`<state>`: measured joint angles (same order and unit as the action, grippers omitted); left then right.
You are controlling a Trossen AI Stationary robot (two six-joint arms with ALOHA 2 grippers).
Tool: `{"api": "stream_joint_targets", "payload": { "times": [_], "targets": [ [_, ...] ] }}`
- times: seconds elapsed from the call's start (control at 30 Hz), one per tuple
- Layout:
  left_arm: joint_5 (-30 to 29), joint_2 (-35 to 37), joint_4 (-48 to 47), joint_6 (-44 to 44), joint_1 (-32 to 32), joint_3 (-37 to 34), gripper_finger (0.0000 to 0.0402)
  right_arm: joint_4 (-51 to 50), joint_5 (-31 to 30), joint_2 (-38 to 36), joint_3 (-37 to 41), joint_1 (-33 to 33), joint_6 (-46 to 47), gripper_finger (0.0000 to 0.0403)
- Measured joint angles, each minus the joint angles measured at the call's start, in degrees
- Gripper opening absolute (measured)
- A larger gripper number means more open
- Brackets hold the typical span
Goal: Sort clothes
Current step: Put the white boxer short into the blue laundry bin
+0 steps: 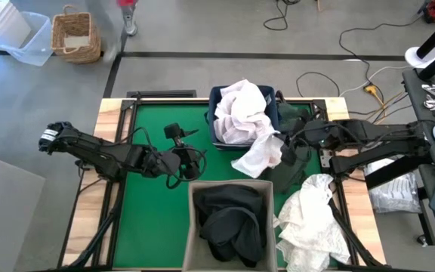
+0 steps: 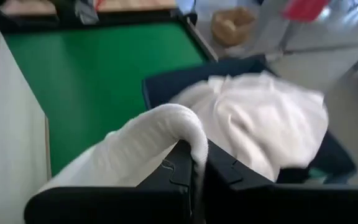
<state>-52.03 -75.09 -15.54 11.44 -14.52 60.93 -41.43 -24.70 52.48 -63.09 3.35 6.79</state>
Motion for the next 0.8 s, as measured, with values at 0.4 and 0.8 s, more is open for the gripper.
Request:
{"api": "stream_joint_targets", "payload": {
  "times": [0.4, 0.8],
  "targets": [
    [-9.28, 0.18, -3.06, 0.06, -0.04, 0.00, 0.0327, 1.31, 0.06, 2.56, -12.09, -0.01, -8.07, 0.0009],
    [-15.54, 0.92, -9.64, -3.66, -1.88, 0.00, 0.0327, 4.11, 0.15, 13.67, -28.31, -2.61, -18.46, 0.0009]
  ]
}}
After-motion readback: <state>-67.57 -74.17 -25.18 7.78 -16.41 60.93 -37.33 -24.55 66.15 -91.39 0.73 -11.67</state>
